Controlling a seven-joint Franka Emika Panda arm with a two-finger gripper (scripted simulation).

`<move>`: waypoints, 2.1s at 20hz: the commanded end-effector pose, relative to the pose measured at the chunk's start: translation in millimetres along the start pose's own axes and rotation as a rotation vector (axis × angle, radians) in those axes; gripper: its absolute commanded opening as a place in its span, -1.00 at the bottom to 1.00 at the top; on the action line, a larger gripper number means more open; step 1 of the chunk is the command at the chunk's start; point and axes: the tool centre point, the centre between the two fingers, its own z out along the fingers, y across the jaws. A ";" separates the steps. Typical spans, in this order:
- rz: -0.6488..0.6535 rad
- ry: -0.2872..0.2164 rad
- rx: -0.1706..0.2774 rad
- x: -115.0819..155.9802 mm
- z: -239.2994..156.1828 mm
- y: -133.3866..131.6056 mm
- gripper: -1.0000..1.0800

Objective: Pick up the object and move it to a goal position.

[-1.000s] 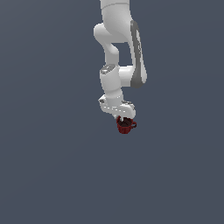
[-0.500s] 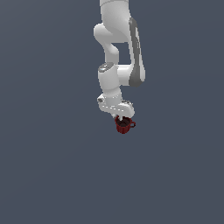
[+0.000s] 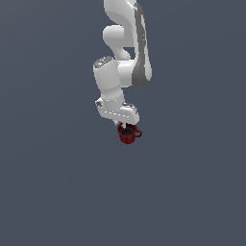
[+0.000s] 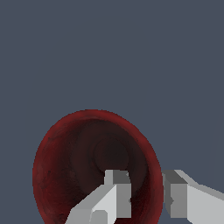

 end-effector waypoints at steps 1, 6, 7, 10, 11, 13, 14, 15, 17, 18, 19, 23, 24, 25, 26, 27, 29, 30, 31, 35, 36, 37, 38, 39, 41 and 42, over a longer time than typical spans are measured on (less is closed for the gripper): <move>0.000 0.003 0.000 14.8 -21.8 5.3 -1.00; 0.001 0.004 -0.003 46.0 -66.7 18.2 -1.00; 0.001 0.004 -0.003 52.2 -75.7 20.7 -1.00; 0.001 0.004 -0.005 71.0 -102.5 28.2 -1.00; 0.001 0.004 -0.005 77.3 -111.5 30.6 -1.00; 0.001 0.004 -0.005 89.9 -129.3 35.4 -1.00; 0.001 0.004 -0.005 96.3 -138.2 37.8 -1.00; 0.001 0.004 -0.005 102.6 -147.0 40.2 -1.00; 0.001 0.004 -0.005 115.4 -164.6 44.8 -1.00; 0.001 0.004 -0.005 121.7 -173.2 47.1 -1.00; 0.001 0.004 -0.005 127.8 -181.6 49.3 -1.00; 0.001 0.004 -0.005 150.3 -211.9 56.7 -1.00; 0.000 0.004 -0.004 155.5 -218.9 58.4 -1.00; 0.000 0.004 -0.004 160.7 -225.6 60.0 -1.00; 0.000 0.004 -0.004 165.6 -232.1 61.6 -1.00; 0.000 0.004 -0.003 170.4 -238.4 63.1 -1.00; 0.000 0.004 -0.003 179.7 -250.4 65.9 -1.00; 0.000 0.004 -0.003 184.2 -256.1 67.3 -1.00; -0.001 0.004 -0.002 188.6 -261.6 68.6 -1.00; -0.001 0.004 -0.001 203.0 -279.6 72.7 -1.00; -0.001 0.003 0.000 206.0 -283.2 73.5 -1.00; -0.001 0.003 0.000 208.6 -286.4 74.2 -1.00; -0.001 0.003 0.000 211.1 -289.3 74.9 -1.00; -0.001 0.003 0.000 213.3 -291.9 75.4 -1.00; -0.001 0.003 0.001 217.1 -296.4 76.4 -1.00; -0.001 0.003 0.001 218.7 -298.2 76.7 -1.00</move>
